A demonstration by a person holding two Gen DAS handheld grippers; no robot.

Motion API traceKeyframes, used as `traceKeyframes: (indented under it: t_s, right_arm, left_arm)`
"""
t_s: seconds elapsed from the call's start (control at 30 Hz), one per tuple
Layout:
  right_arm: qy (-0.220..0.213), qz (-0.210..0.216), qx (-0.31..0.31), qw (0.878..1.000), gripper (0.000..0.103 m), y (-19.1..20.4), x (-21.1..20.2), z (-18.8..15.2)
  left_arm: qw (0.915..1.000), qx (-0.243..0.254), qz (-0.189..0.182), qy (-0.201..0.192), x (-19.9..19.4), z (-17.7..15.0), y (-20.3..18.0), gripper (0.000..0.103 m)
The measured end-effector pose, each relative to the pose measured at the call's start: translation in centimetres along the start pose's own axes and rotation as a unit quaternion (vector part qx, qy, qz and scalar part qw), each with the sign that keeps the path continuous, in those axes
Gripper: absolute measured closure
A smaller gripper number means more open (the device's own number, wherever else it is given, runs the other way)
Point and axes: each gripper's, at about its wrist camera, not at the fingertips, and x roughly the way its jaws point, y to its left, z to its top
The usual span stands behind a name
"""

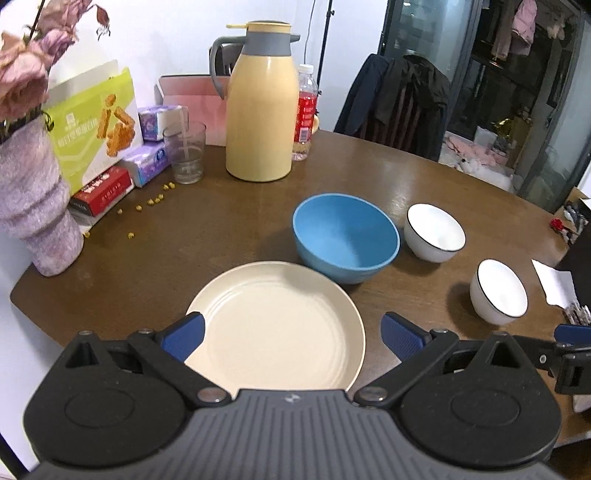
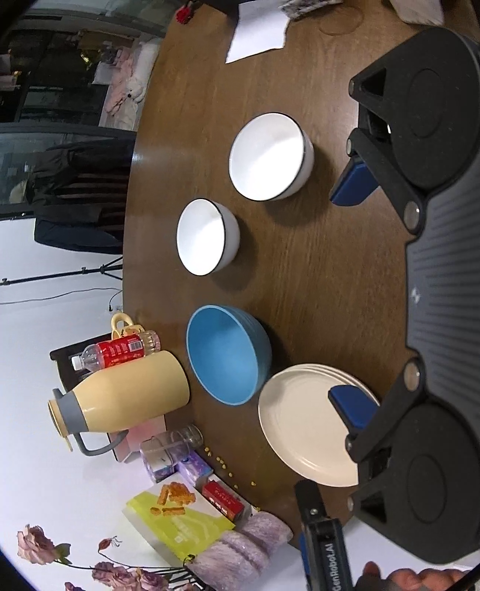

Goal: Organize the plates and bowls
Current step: 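Open both grippers and pull them back from the plate stack, then move both grippers to the blue bowl rim and close them on it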

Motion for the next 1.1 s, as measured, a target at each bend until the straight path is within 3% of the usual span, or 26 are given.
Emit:
traceKeyframes:
  t_s: [0.3, 0.7, 1.1]
  right_arm:
    - [0.010, 0.001, 0.012, 1.000, 0.000, 0.2, 2.3, 1.7]
    - [0.053, -0.030, 0.051, 0.997, 0.000, 2.4, 10.0, 6.2]
    - [0.085, -0.052, 0.063, 0.993, 0.004, 2.3, 16.4, 9.8]
  left_arm:
    - [0.9998, 0.017, 0.005, 0.012, 2.6, 2.7, -0.5, 0.000]
    - [0.9979, 0.031, -0.004, 0.057, 11.2, 8.2, 1.8, 0.000]
    - [0.9958, 0.028, 0.001, 0.087, 17.4, 11.1, 2.0, 0.000]
